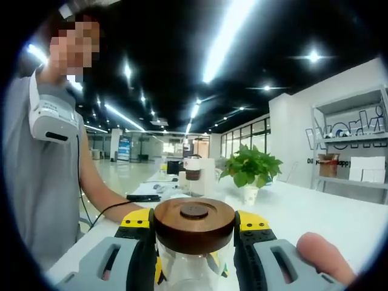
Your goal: Clamp the coffee can twist off the lid put the lid on the table pick up the lid cover the can tighten the lid
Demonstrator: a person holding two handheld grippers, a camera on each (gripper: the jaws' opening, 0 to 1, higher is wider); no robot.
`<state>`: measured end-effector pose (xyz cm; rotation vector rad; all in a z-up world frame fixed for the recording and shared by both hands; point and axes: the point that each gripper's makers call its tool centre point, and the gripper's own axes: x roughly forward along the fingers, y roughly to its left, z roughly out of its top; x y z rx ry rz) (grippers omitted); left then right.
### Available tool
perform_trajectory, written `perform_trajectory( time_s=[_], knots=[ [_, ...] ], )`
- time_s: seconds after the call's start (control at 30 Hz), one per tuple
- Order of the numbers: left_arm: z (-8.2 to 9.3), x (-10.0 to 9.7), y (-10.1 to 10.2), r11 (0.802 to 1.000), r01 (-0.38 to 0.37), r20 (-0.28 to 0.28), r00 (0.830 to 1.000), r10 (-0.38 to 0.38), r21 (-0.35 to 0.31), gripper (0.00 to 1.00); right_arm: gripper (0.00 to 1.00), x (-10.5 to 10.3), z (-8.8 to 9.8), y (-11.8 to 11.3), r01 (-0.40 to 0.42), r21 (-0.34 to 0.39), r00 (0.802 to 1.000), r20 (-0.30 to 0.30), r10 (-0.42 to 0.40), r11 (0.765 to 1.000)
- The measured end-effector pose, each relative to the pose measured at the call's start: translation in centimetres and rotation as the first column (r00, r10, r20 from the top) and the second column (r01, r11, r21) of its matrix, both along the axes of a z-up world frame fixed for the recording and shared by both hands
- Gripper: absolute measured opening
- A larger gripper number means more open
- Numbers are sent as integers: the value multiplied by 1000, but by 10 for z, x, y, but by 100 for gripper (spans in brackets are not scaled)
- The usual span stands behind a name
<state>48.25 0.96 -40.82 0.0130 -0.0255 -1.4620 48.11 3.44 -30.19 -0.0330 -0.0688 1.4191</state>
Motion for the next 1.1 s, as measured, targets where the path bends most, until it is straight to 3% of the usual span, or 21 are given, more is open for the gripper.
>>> perform_trajectory(
  time_s=[0.23,0.33,0.5,0.63,0.73,0.8,0.97,1.03,1.07,1.1],
  knots=[
    [0,1,0,1000,4,-1,1000,-4,-1,44,47,0,0,0,-3,15,1000,-19,3,1000],
    [0,1,1,1000,0,-1,1000,0,0,44,57,13,-3,-6,97,-23,995,-33,-98,995],
    [-1,2,1,1000,0,-2,1000,0,0,44,66,2,8,-11,171,-27,985,0,-171,985],
    [-1,2,1,1000,2,-3,1000,-2,1,44,65,1,6,-12,330,-45,944,4,-331,943],
    [-1,1,0,1000,-5,-1,1000,5,2,44,64,-1,0,-11,411,-72,911,43,-409,909],
    [-1,1,1,1000,-6,-2,1000,6,3,44,62,2,-4,-15,489,-82,872,66,-485,868],
    [-1,1,1,1000,-2,-4,1000,2,2,44,59,-4,-7,-9,585,-17,810,-17,-586,811],
    [-1,2,1,1000,-4,-3,1000,4,3,44,58,-3,-12,-8,632,-30,773,-38,-633,774],
    [-1,2,1,1000,-5,-3,1000,5,3,44,58,-3,-13,-6,640,-31,767,-29,-641,768],
    [-1,2,1,1000,-5,-2,1000,5,3,44,58,-2,-12,-8,665,-29,746,-19,-666,746]
  ],
)
